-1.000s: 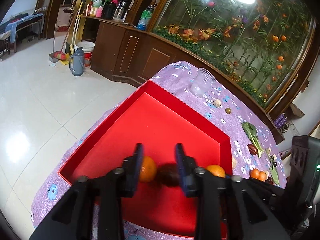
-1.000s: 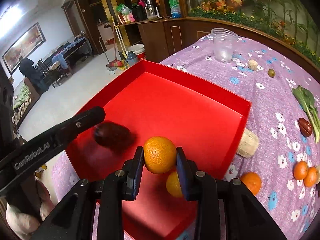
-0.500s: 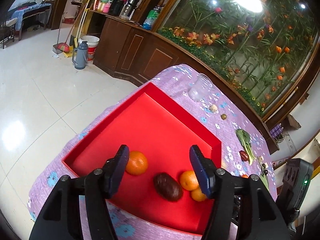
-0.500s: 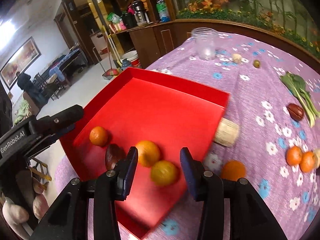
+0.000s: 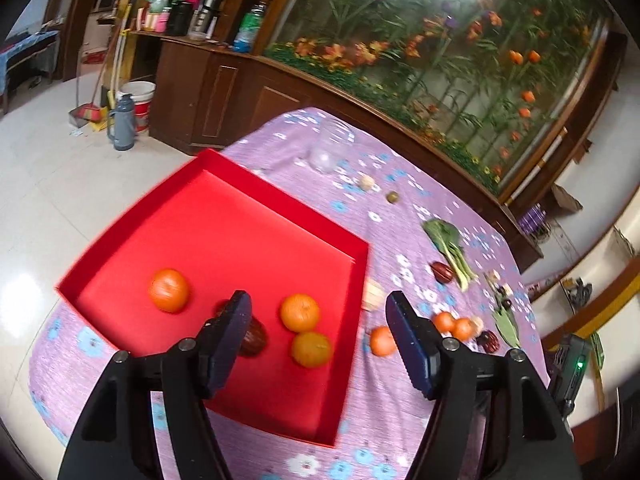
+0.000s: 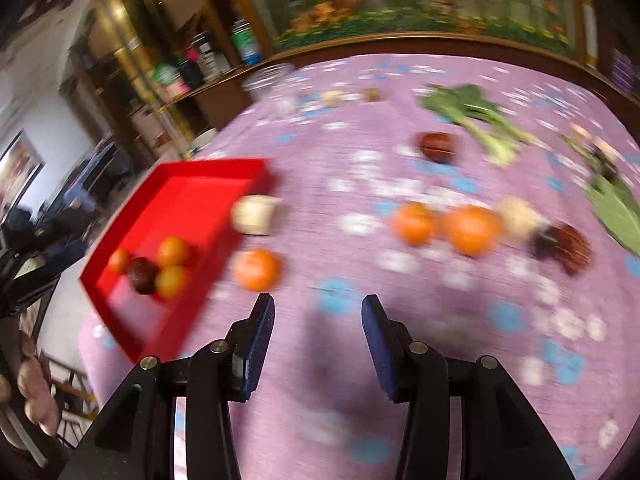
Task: Organize fruits
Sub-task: 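Grasp an orange with the left gripper while the right gripper grasps a red date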
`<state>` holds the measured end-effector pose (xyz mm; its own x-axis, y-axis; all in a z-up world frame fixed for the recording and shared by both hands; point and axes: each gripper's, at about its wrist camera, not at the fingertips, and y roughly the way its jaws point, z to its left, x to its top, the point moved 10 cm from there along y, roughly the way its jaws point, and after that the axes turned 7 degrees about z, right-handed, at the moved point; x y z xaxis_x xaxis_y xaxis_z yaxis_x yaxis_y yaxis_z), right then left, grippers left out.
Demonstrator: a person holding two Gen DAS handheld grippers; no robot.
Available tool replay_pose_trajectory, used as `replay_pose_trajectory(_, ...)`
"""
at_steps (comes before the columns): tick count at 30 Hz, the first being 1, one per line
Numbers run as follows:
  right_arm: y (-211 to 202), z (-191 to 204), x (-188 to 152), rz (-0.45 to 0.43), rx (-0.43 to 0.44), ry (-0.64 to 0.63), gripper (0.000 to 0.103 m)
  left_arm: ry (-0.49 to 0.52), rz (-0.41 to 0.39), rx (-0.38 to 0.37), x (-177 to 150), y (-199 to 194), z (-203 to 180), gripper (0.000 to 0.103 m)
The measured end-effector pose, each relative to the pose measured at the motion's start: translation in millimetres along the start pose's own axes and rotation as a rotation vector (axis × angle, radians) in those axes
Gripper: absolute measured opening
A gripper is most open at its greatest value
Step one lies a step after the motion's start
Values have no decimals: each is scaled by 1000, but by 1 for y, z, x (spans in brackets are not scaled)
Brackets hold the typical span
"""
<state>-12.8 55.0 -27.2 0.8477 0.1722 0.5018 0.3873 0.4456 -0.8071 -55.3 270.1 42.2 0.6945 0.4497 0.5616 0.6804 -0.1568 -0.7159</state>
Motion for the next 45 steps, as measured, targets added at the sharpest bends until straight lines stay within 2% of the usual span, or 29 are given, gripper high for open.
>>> replay_pose_trajectory(6, -36, -104, -11, -48, -88, 160, 50, 78, 58, -13, -19, 22, -41, 69)
replay_pose_trajectory(11, -50, -144, -10, -82, -92, 231, 50, 163, 124, -36, -38, 48, -79, 69)
replay_pose_trajectory(17, -46, -154, 1, -102, -90, 240, 50, 257, 165, -39, -50, 71, -114, 69)
replay_pose_trajectory(21, -38, -168, 13, -107, -156, 225, 50, 297, 211, -64, -57, 95, -135, 69)
replay_pose_trajectory(24, -31, -177, 20, -103, -174, 231, 50, 297, 254, -90, -59, 118, -148, 69)
replay_pose_trajectory(27, -21, -181, 24, -89, -172, 229, 49, 291, 281, -101, -58, 141, -159, 59)
replay_pose_trajectory(29, -18, -184, 27, -94, -168, 235, 49, 296, 295, -110, -57, 155, -166, 57)
replay_pose_trajectory(36, -16, -186, 33, -113, -150, 229, 50, 372, 316, -60, -61, 198, -179, 56)
replay_pose_trajectory(37, -16, -186, 33, -114, -148, 226, 50, 372, 303, -74, -59, 198, -180, 56)
replay_pose_trajectory(38, -16, -187, 33, -112, -146, 226, 50, 378, 302, -79, -59, 197, -180, 52)
replay_pose_trajectory(40, -16, -187, 30, -104, -131, 233, 50, 388, 305, -95, -58, 196, -181, 31)
replay_pose_trajectory(45, -20, -186, 23, -90, -138, 218, 49, 402, 296, -104, -61, 194, -181, 30)
